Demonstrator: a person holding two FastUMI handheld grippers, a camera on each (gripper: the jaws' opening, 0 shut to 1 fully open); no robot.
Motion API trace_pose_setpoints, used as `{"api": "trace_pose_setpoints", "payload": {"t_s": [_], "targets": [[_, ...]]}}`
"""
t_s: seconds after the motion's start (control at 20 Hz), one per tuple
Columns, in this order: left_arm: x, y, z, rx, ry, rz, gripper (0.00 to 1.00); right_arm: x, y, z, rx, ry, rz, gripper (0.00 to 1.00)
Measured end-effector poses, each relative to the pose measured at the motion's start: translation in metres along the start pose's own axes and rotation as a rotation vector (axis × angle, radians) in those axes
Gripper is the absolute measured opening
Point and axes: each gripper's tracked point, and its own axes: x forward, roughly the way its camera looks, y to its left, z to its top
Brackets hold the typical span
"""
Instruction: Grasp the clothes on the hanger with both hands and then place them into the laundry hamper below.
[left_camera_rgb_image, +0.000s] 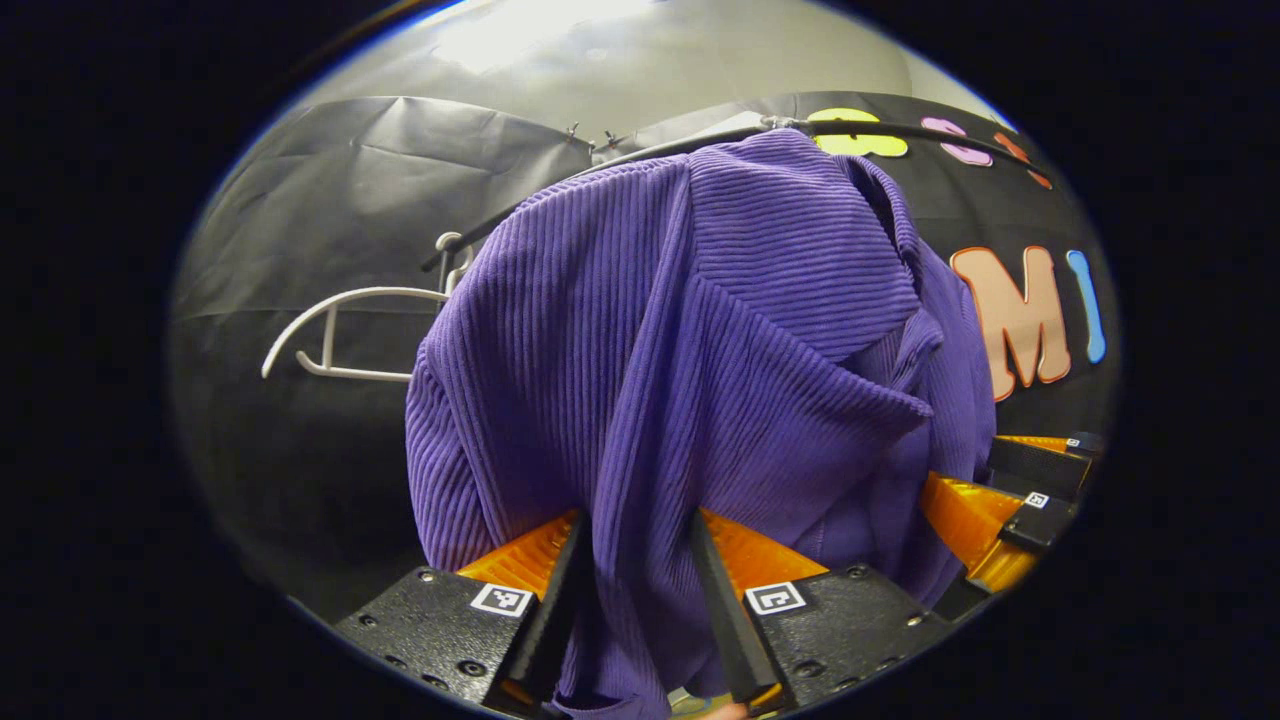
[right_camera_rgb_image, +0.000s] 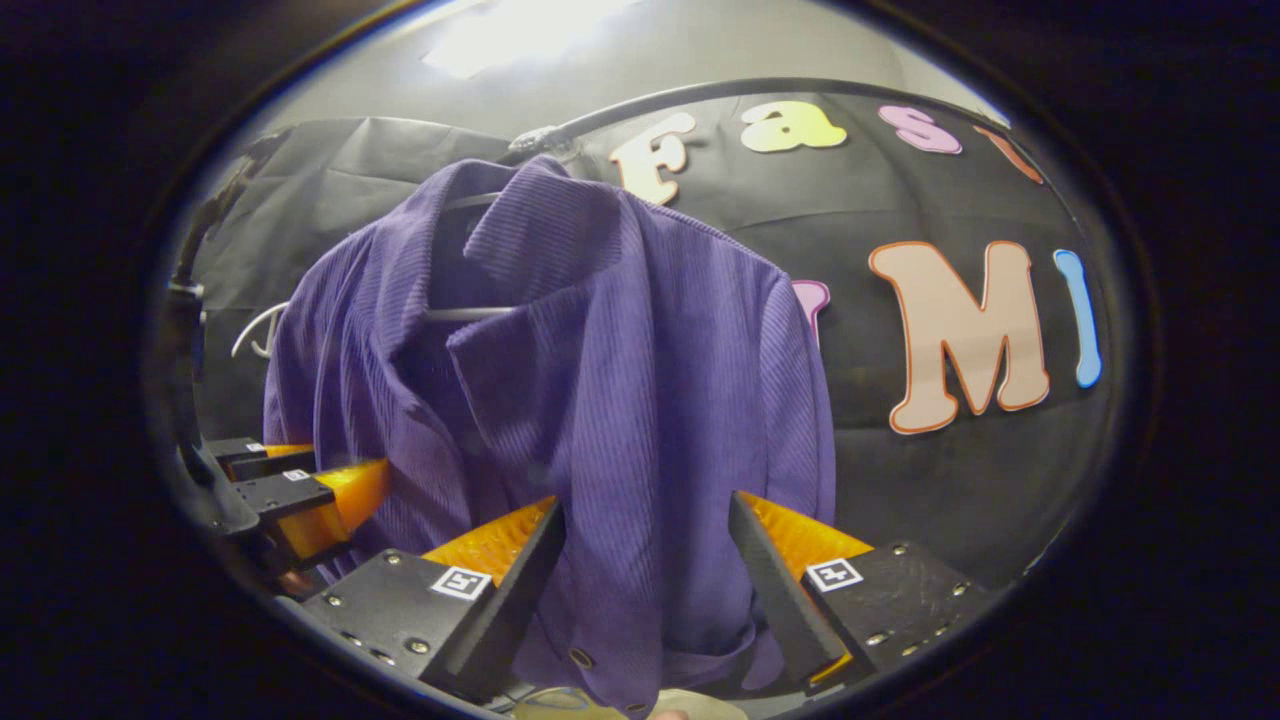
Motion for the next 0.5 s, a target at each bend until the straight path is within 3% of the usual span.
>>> {"api": "trace_pose_setpoints", "payload": {"t_s": [0.15, 0.35, 0.45, 0.5], "targets": [[-0.002, -0.012, 0.0, -0.035, -0.025, -0.132, 0.39, 0.009, 0.006, 0.004, 0.028, 0.005, -0.001, 0.98], [-0.016, -0.02, 0.002, -0.155, 0.001, -0.269, 0.02, 0.024, 0.026, 0.002, 0.038, 0.028, 0.012, 0.98], [-0.034, -0.033, 0.011, -0.225, -0.007, -0.387, 0.03, 0.034, 0.021, 0.003, -0.004, 0.028, -0.014, 0.92], [-0.044, -0.033, 0.018, -0.237, -0.016, -0.437, 0.03, 0.035, 0.015, 0.002, -0.025, 0.04, -0.038, 0.98]]}}
